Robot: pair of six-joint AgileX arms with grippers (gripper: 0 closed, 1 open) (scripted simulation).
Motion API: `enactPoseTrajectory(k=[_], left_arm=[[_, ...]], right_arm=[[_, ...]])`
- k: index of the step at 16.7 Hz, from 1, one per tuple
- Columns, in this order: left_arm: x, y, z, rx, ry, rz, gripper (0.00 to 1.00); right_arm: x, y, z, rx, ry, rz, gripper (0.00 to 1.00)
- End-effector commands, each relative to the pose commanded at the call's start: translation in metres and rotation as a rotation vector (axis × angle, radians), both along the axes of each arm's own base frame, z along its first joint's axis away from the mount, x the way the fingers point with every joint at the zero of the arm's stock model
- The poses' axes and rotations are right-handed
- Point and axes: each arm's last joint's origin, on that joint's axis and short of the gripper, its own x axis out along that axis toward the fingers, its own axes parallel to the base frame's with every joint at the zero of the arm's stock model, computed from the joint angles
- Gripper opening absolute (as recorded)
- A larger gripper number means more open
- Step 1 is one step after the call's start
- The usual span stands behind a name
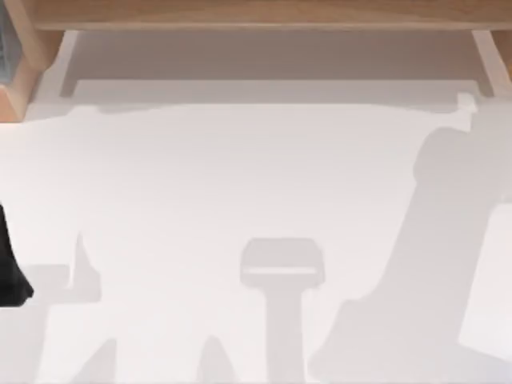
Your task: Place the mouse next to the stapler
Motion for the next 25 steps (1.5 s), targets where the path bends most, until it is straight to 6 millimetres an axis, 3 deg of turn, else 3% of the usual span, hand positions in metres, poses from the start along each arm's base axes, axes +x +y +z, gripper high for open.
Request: enactPoseTrajectory(k=[3,10,13,16,22,25], left_arm=[[0.000,0.000,0.000,0.000,0.000,0.000,1.00],[0.000,0.000,0.000,0.000,0.000,0.000,1.00],[0.000,0.000,0.000,0.000,0.000,0.000,1.00],[0.000,0.000,0.000,0.000,0.000,0.000,1.00],[0.000,0.000,0.000,0.000,0.000,0.000,1.00],[0.000,0.000,0.000,0.000,0.000,0.000,1.00]], right_arm=[[-0.004,0.001,0.013,-0.001,0.000,0.001,1.00],[-0.043,0.043,0.112,-0.001,-0.002,0.005,1.00],[-0.052,0.041,0.123,-0.003,-0.006,0.006,1.00],[-0.041,0.026,0.096,-0.001,0.000,0.004,1.00],[-0.003,0.001,-0.010,-0.001,0.000,0.004,1.00],[0.004,0.002,-0.029,-0.002,-0.001,0.004,1.00]])
